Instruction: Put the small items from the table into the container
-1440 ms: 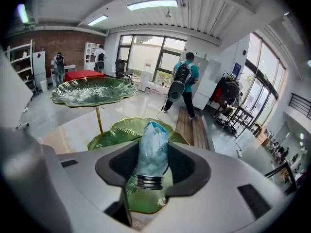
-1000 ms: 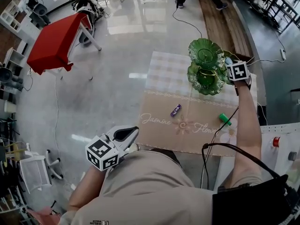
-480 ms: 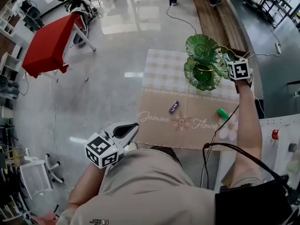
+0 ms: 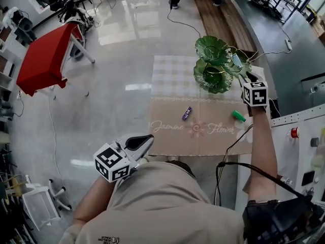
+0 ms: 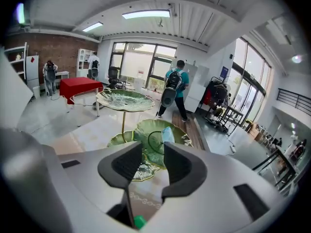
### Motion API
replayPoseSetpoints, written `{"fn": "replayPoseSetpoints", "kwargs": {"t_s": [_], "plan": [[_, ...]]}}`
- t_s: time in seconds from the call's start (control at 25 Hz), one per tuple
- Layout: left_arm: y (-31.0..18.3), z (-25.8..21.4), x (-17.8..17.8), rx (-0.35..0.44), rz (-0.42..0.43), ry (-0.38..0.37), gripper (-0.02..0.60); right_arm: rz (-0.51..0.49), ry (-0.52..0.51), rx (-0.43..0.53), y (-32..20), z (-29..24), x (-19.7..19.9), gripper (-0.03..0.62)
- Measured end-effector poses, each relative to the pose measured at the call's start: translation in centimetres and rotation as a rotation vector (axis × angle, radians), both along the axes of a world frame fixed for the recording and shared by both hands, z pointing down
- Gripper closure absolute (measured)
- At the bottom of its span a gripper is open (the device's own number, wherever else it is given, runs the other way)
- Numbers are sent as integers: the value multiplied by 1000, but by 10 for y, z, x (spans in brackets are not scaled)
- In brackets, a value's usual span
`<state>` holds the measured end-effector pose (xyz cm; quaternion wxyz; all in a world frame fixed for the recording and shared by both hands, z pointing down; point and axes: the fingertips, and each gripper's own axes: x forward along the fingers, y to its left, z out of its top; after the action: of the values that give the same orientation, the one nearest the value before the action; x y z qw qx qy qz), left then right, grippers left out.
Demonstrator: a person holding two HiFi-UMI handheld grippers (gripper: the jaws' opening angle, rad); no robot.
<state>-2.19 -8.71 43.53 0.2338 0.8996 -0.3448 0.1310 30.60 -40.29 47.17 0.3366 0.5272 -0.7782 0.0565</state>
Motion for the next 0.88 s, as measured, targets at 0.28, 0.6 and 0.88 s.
{"fn": "replayPoseSetpoints", "kwargs": {"t_s": [0.28,0.6,0.88], "plan": [[23,-3,-12,2,73,32,574,34,-116,17,107,5,-38,554],[53,3,-35,-11,139,49,574,29,-230,-68,234,40,-113,570],[81,3,-52,-10,210,62,574,16,-283,-74,311,37,-174,574]]}}
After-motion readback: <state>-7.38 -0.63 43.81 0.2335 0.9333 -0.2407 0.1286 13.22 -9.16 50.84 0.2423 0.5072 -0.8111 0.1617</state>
